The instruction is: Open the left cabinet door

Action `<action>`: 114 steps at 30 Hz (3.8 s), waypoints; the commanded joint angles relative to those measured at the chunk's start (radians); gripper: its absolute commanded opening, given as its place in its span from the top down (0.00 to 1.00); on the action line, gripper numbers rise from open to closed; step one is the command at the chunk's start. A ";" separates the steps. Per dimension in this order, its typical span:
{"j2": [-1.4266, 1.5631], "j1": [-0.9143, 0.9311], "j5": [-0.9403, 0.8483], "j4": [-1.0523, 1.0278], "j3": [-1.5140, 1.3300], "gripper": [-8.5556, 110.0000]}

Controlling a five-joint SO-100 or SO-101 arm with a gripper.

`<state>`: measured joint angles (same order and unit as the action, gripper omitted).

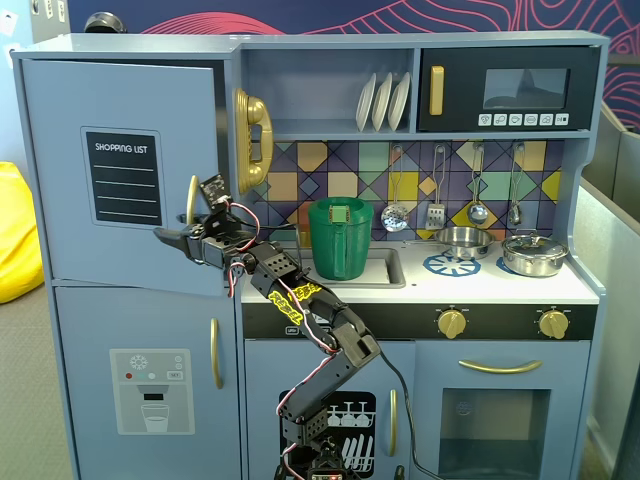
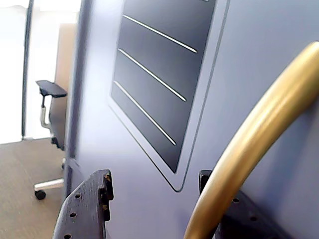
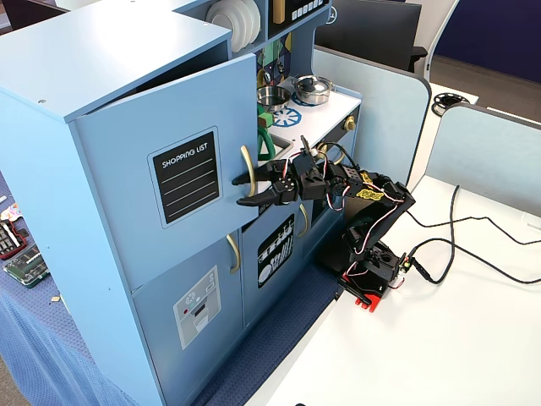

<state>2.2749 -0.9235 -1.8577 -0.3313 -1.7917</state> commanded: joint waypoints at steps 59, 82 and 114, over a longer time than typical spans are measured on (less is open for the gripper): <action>0.275 0.084 -0.109 -0.084 -0.130 0.86; 0.276 -0.006 -0.144 -0.103 -0.114 0.89; 0.709 0.920 0.414 -0.856 -1.025 0.92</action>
<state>2.9621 -0.0291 -1.4772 -1.1735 -2.7535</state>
